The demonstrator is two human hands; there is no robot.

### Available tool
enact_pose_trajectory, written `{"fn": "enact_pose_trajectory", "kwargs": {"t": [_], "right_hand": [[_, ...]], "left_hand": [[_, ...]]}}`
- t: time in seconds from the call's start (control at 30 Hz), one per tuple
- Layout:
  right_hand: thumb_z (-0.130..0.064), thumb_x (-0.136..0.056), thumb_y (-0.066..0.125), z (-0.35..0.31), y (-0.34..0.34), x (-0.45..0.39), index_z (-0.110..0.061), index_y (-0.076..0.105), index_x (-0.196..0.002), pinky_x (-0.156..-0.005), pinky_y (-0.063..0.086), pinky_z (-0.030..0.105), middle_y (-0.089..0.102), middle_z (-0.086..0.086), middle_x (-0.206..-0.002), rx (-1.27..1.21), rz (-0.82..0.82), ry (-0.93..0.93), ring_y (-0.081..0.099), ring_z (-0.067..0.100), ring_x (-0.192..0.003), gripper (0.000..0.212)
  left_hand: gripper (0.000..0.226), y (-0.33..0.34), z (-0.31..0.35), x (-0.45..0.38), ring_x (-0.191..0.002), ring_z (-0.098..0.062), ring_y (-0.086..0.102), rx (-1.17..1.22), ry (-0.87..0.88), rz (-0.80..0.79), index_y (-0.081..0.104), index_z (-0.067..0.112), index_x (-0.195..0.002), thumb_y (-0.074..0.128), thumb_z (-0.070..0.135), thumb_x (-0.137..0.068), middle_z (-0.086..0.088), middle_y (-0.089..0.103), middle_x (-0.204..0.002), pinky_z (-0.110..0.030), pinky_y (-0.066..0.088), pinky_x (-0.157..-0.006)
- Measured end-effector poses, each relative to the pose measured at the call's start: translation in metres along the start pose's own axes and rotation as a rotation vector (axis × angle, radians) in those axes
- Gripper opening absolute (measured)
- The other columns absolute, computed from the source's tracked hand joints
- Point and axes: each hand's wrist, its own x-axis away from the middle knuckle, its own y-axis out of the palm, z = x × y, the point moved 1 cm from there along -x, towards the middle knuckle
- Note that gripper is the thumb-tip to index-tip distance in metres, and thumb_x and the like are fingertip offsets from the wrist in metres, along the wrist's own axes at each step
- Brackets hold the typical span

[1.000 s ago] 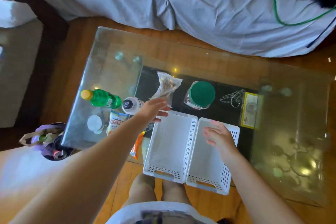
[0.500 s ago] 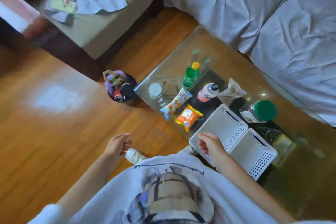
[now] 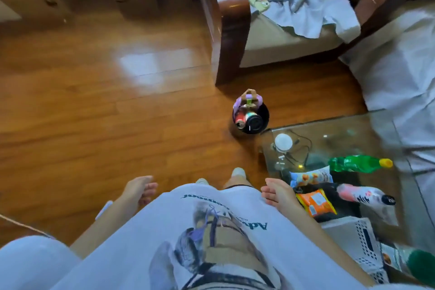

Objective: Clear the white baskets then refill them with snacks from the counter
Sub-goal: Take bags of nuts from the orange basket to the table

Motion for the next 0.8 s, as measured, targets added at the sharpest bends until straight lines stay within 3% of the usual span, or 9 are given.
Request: {"fn": "enact_pose_trajectory", "kwargs": {"t": [0.2,0.37,0.5,0.57,0.67,0.73,0.8], "right_hand": [[-0.013,-0.094,0.048,-0.064,0.075,-0.015,-0.01,0.056,-0.103,-0.055,0.042,0.025,0.058,0.008,-0.078,0.247,0.018,-0.009,0.052,0.017,-0.061,0.012],[-0.014,-0.094,0.049,-0.131,0.165,-0.036,-0.005,0.056,-0.103,-0.061,0.048,0.028,0.064,0.017,-0.105,0.476,0.019,0.009,0.059,0.025,-0.071,0.014],[-0.014,-0.093,0.047,-0.195,0.257,-0.051,-0.002,0.057,-0.107,-0.047,0.033,0.022,0.061,0.013,-0.078,0.612,-0.055,0.025,0.043,0.017,-0.051,0.021],[-0.014,-0.093,0.044,-0.227,0.309,-0.05,-0.002,0.056,-0.112,-0.044,0.029,0.021,0.059,0.015,-0.074,0.669,-0.107,-0.001,0.04,0.016,-0.048,0.025],[-0.012,-0.095,0.038,-0.278,0.39,-0.046,-0.007,0.055,-0.105,-0.034,0.022,0.015,0.04,0.005,-0.056,0.746,-0.268,-0.045,0.035,0.011,-0.031,0.02],[-0.013,-0.097,0.034,-0.306,0.445,-0.037,-0.011,0.048,-0.089,-0.037,0.023,0.015,0.039,0.003,-0.053,0.82,-0.378,-0.075,0.035,0.01,-0.031,0.016],[-0.011,-0.096,0.038,-0.324,0.493,-0.024,-0.011,0.05,-0.094,-0.048,0.026,0.019,0.045,0.004,-0.059,0.963,-0.397,-0.239,0.039,0.011,-0.04,0.012]], "left_hand": [[0.021,-0.035,0.019,-0.019,-0.061,-0.013,0.053,0.272,-0.016,0.012,0.056,0.011,-0.112,0.048,0.021,-0.094,-0.002,0.062,-0.078,-0.024,0.037,-0.053],[0.024,-0.07,0.053,-0.048,-0.062,-0.012,0.053,0.473,-0.043,0.043,0.056,0.011,-0.115,0.049,0.023,-0.094,-0.001,0.063,-0.08,-0.024,0.038,-0.053],[0.029,-0.107,0.08,-0.068,-0.064,-0.013,0.053,0.617,-0.098,0.136,0.055,0.008,-0.12,0.048,0.021,-0.095,-0.001,0.061,-0.08,-0.023,0.039,-0.056],[0.031,-0.127,0.091,-0.075,-0.063,-0.012,0.052,0.694,-0.143,0.176,0.054,0.006,-0.123,0.047,0.02,-0.096,-0.001,0.06,-0.078,-0.022,0.038,-0.052],[0.033,-0.153,0.102,-0.083,-0.065,-0.013,0.051,0.829,-0.193,0.234,0.052,0.005,-0.126,0.045,0.018,-0.097,-0.001,0.059,-0.079,-0.024,0.037,-0.056],[0.033,-0.169,0.104,-0.088,-0.067,-0.013,0.051,0.915,-0.226,0.275,0.052,0.007,-0.126,0.042,0.018,-0.097,-0.001,0.059,-0.08,-0.025,0.036,-0.059],[0.033,-0.182,0.101,-0.091,-0.067,-0.013,0.051,0.989,-0.266,0.32,0.052,0.007,-0.126,0.041,0.018,-0.097,0.0,0.059,-0.08,-0.024,0.036,-0.058]]}}
